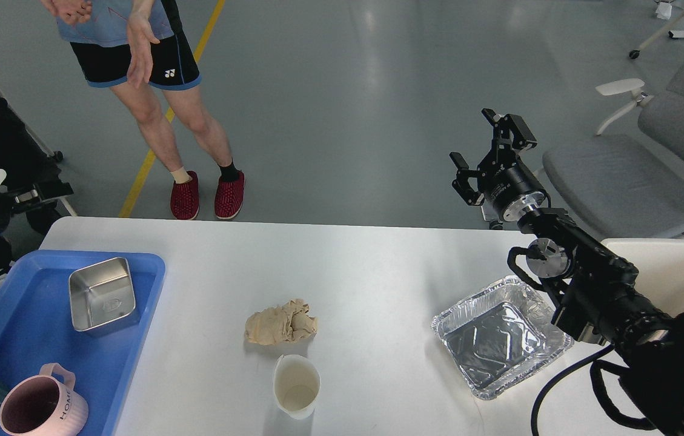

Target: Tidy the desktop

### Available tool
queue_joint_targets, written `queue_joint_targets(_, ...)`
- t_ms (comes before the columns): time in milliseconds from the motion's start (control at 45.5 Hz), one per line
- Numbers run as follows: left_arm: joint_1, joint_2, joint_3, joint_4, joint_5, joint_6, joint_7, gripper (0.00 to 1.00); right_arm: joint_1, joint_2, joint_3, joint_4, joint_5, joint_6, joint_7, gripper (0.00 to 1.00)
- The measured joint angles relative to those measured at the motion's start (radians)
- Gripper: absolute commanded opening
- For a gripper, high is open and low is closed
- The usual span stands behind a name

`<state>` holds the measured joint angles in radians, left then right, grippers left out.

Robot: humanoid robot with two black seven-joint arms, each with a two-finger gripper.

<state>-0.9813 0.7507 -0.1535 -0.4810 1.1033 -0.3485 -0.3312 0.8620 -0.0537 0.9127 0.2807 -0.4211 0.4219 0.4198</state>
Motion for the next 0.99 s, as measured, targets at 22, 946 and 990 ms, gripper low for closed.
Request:
queue_joint_targets(22, -0.010, 0.000, -0.005, 0.000, -0.023, -0.005, 0.000, 0.78, 0.000, 0.000, 0.000, 0.000, 0.000, 0.000, 0.000, 1.00)
queue_joint_targets(946, 0.214, -0.447, -0.564, 0.022, -0.935, -0.013, 0.027, 0.90, -0.044, -0.016, 0.000, -0.005, -0.001, -0.002, 0.001, 1.00)
queue_joint_targets(990, 0.216, -0.453, -0.612, 0.035, -0.935, 0.015, 0.033, 0.90, -0.046, -0.017, 0.000, -0.005, -0.001, -0.002, 0.001, 1.00)
